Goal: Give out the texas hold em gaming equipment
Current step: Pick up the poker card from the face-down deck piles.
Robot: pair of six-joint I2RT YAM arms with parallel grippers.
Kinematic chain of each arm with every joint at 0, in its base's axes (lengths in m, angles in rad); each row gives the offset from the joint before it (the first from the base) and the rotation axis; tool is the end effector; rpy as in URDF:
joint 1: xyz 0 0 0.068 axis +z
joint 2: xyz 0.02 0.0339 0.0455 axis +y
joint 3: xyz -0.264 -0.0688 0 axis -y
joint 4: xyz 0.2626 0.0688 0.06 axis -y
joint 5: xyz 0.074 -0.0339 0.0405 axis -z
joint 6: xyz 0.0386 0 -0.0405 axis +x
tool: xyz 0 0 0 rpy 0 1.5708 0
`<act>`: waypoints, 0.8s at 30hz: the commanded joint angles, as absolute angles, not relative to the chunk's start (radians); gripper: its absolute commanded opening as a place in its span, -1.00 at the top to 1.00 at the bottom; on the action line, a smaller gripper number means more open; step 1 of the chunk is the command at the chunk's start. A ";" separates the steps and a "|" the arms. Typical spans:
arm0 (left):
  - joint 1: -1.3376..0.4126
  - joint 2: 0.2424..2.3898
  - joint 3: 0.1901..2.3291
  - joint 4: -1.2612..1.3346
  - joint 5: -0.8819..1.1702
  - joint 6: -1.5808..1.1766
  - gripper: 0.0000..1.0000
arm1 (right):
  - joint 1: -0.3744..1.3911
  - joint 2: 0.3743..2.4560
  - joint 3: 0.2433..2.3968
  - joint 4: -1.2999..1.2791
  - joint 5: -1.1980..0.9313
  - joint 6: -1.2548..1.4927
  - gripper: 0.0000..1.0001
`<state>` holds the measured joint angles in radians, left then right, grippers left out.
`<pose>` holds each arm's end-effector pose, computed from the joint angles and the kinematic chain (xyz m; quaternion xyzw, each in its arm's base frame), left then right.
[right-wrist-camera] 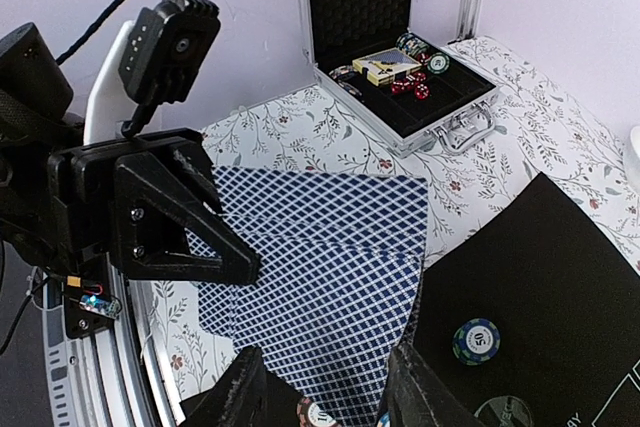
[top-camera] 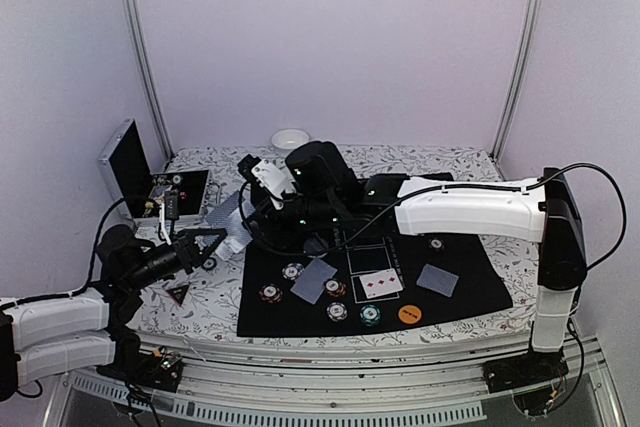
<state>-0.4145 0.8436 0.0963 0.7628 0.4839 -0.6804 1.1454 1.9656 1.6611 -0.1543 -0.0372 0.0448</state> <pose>0.1631 -0.0914 0.1779 0.0789 0.6978 -0.5036 0.5032 0.2013 0.4478 0.2858 -0.4525 0.7187 0.3089 0.4281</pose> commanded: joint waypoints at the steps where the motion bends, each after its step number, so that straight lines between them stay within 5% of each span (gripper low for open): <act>1: -0.423 0.842 0.117 0.755 0.468 -0.662 1.00 | 1.168 1.951 1.651 -0.115 -0.068 0.017 0.13; 14: -0.423 0.839 0.115 0.767 0.483 -0.663 1.00 | 1.106 1.984 1.672 -0.084 -0.441 0.077 0.30; 24: -0.424 0.811 0.113 0.755 0.486 -0.654 1.00 | 1.043 2.019 1.662 -0.107 -0.427 0.211 0.43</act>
<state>-0.4145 0.8219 0.0963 0.7284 0.4763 -0.6769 1.0527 1.9720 1.6516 -0.0971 -0.3519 0.1589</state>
